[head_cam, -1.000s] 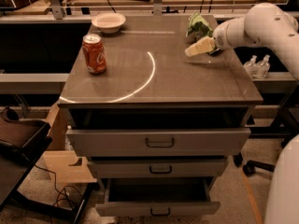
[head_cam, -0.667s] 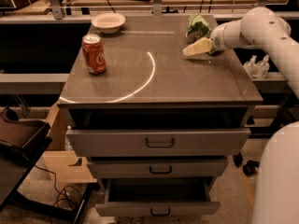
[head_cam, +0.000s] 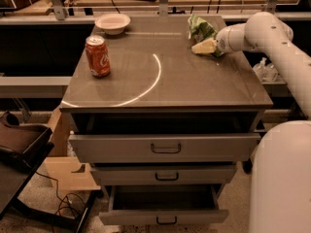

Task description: Move green jalapeno chip bag near coke can

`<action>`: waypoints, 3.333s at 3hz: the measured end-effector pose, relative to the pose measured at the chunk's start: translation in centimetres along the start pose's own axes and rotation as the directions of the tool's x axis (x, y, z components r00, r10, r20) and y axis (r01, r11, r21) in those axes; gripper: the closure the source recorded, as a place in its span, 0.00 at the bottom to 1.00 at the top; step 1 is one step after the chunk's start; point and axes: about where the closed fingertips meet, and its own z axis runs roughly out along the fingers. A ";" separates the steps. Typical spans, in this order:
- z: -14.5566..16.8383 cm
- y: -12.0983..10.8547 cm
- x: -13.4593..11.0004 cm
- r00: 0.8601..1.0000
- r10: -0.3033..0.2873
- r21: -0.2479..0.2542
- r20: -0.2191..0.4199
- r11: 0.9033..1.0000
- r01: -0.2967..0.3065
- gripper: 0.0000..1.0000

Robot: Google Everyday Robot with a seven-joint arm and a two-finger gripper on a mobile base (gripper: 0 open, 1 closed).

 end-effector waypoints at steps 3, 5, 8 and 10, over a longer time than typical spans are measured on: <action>0.1 0.0 -0.1 1.000 0.004 0.001 0.000 1.000 -0.004 1.00; -1.8 0.2 -1.8 0.999 -0.049 0.012 -0.007 0.999 0.049 1.00; -17.4 5.3 -7.1 0.956 -0.288 0.096 0.049 0.954 0.283 1.00; -22.4 15.4 -5.3 0.898 -0.436 0.041 0.053 0.900 0.434 1.00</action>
Offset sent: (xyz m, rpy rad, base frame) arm 0.0157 0.0002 -0.0055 0.0352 -0.0047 -0.0352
